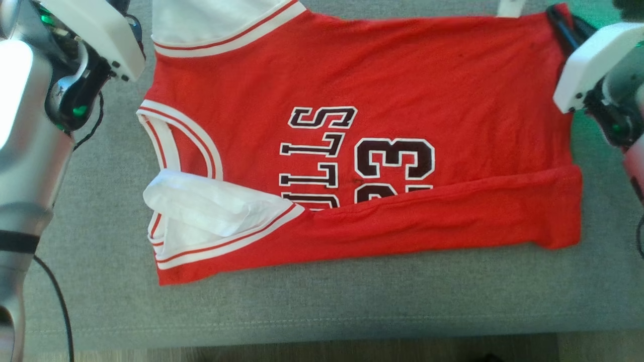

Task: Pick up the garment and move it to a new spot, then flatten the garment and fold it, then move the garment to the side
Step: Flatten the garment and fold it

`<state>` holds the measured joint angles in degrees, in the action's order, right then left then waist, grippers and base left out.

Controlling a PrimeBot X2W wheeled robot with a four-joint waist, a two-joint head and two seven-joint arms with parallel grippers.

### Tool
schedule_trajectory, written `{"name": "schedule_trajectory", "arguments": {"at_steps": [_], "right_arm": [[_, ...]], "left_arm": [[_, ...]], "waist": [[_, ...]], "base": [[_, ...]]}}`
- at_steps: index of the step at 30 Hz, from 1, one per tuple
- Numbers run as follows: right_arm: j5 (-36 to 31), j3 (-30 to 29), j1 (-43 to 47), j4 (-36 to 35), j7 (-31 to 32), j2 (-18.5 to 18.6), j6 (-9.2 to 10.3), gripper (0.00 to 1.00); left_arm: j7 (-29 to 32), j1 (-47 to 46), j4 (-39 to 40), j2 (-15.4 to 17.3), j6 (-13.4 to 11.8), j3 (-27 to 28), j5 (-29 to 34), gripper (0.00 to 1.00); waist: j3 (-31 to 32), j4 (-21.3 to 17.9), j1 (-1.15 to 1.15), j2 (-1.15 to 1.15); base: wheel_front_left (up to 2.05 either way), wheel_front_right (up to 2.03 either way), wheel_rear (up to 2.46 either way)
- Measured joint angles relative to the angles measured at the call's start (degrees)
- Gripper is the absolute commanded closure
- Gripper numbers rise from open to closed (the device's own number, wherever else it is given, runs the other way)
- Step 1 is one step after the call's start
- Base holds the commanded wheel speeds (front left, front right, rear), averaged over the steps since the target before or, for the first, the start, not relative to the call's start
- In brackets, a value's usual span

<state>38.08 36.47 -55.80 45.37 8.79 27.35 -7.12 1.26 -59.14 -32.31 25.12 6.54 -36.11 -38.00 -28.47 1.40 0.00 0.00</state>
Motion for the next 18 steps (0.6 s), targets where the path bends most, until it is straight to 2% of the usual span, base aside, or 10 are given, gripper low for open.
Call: {"name": "schedule_trajectory", "arguments": {"at_steps": [11,18], "right_arm": [[-2.70,-0.10,-3.82,3.89,-7.91,0.10,0.00,1.00],[-4.48,-0.73,-6.20,7.38,-11.78,-1.82,0.00,1.00]], "left_arm": [[-3.85,0.16,-1.88,-0.11,-1.11,0.51,0.01,1.00],[-8.49,-0.54,-4.39,-1.23,-2.96,1.65,0.21,1.00]], "waist": [[-0.07,0.57,0.00,0.00],[-0.69,0.86,0.00,0.00]], "base": [[0.00,0.00,0.00],[0.00,0.00,0.00]]}}
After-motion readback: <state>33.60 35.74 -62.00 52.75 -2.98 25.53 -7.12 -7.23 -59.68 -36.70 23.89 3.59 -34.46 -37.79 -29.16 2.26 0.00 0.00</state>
